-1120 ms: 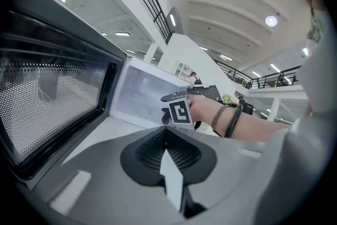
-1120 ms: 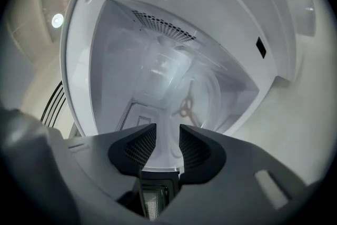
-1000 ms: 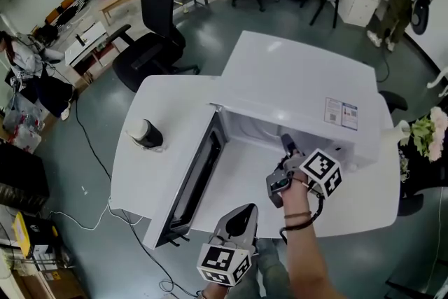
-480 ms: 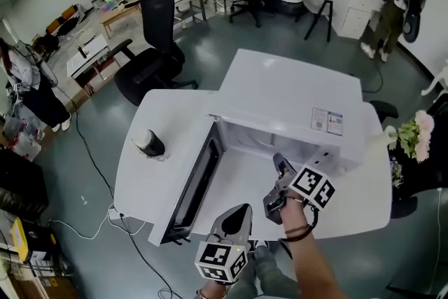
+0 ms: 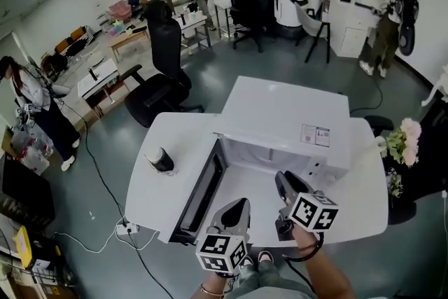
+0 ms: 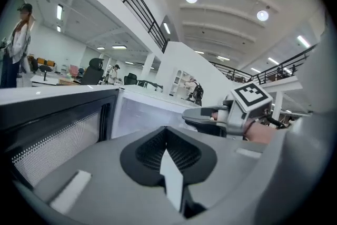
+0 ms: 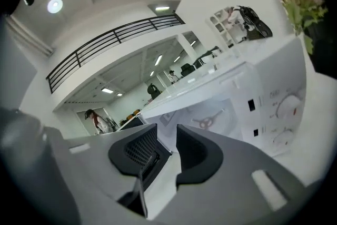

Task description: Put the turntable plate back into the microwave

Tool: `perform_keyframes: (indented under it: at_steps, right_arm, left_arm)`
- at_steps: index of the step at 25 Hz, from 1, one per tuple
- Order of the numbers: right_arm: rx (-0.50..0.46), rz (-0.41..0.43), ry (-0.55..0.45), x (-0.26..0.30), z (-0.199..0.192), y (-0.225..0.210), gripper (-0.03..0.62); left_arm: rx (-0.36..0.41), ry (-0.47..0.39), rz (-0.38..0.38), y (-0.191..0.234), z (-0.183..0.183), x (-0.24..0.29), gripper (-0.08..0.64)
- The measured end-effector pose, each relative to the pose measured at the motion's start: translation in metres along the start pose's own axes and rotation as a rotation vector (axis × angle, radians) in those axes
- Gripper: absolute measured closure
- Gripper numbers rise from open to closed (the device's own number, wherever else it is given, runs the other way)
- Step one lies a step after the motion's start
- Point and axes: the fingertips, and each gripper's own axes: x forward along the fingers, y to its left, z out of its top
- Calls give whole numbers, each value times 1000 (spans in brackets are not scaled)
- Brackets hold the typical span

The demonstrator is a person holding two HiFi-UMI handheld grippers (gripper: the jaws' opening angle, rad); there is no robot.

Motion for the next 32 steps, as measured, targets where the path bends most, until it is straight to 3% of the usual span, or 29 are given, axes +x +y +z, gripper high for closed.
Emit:
perform_keyframes:
  at_steps: [2,5,19,32]
  right_arm:
    - [-56,4,-14,-12,9,4,475]
    - [-101,-4,-39,-28,23,6,551]
    - [-246,-118,-139,-90,60,-2,582]
    - [-214,-165,-156,-104,54,-19,581]
  left_arm:
    - [17,-16,1,-2,12,2,560]
    - [41,-43,-1,-6,30,5,560]
    - [106,-75,71,-1,67,31,560]
    - [109,-37,62,-10,52,40,560]
